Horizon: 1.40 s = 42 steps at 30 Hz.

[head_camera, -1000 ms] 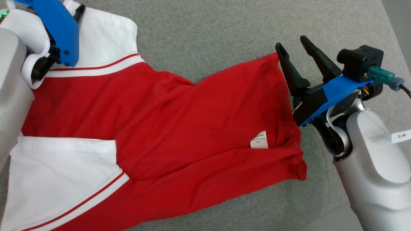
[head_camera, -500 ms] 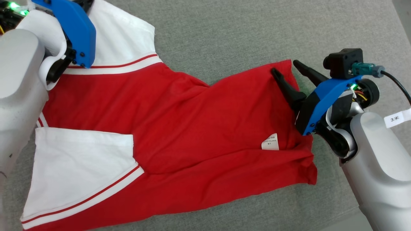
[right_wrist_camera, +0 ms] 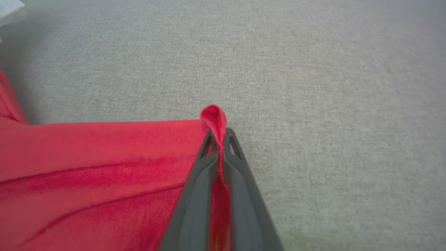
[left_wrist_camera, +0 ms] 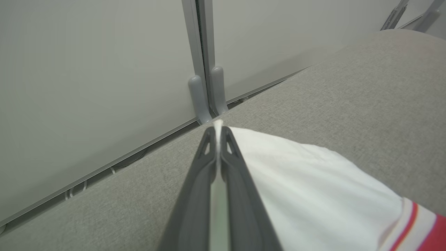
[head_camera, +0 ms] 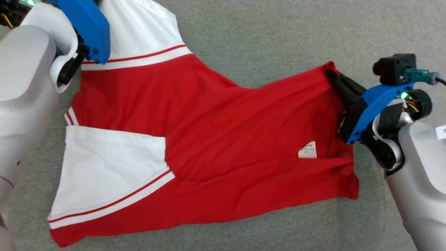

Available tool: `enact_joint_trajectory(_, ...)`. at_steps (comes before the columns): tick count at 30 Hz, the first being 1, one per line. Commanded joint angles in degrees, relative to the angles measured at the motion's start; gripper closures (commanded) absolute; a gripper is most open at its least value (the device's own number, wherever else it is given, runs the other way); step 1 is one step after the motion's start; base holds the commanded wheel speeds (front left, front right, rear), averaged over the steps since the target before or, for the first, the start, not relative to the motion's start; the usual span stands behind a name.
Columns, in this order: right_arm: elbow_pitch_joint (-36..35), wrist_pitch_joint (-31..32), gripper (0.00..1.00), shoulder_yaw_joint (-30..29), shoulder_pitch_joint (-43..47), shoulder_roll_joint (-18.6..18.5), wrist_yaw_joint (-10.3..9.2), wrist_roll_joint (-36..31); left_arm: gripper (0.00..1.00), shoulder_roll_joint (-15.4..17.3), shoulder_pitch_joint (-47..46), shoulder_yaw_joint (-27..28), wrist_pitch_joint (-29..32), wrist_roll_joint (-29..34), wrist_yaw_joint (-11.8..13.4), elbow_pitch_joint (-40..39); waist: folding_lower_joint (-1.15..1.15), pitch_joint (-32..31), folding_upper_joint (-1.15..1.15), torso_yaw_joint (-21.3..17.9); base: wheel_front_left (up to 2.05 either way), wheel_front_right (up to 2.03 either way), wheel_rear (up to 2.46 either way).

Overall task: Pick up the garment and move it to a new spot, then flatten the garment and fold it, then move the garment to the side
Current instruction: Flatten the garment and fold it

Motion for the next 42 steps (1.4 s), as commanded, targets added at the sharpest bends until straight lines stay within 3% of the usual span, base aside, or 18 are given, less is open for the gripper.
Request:
enact_joint_trajectory(1,0.8,-1.7,1.00,-0.8,0.0,-0.4,0.03,-1.0,1.00,-0.1,-0.6,0.4,-1.7,-0.2,0.0,0.5,0.00,-0.6,0.00,0.6,0.00,0.00,0.00)
enact_joint_trajectory(16,7.1,-14.3,1.00,-2.5,3.7,-1.6,0.03,-3.9,1.00,-1.0,7.6,0.2,-14.3,-1.3,0.2,-3.0,0.00,-8.5,0.00,7.0,0.00,0.00,0.00)
enact_joint_trajectory(20,7.5,-17.5,1.00,-1.9,6.7,-2.4,0.03,-4.3,1.00,0.7,12.3,0.8,-16.4,-1.5,2.0,-8.7,0.00,-10.2,0.00,8.3,0.00,0.00,0.00)
enact_joint_trajectory(25,8.0,-21.4,1.00,-2.4,10.7,-3.0,0.03,-4.4,1.00,4.7,21.0,1.5,-17.4,-1.4,6.1,-19.7,0.00,-11.9,0.00,9.6,0.00,0.00,0.00)
enact_joint_trajectory(33,9.2,-27.0,1.00,-3.2,15.2,-2.4,0.03,-4.4,1.00,11.4,36.6,3.2,-17.8,-2.8,16.3,-38.2,0.00,-13.8,0.00,11.2,0.00,0.00,0.00)
enact_joint_trajectory(39,9.3,-29.6,1.00,-4.6,17.6,-1.7,0.03,-3.9,1.00,13.4,44.8,4.4,-17.8,-4.0,21.1,-44.9,0.00,-14.8,0.00,12.3,0.00,0.00,0.00)
enact_joint_trajectory(42,8.6,-30.3,1.00,-5.6,19.3,-1.1,0.03,-3.6,1.00,12.8,47.8,5.3,-17.9,-4.4,22.1,-46.7,0.00,-15.4,0.00,12.9,0.00,0.00,0.00)
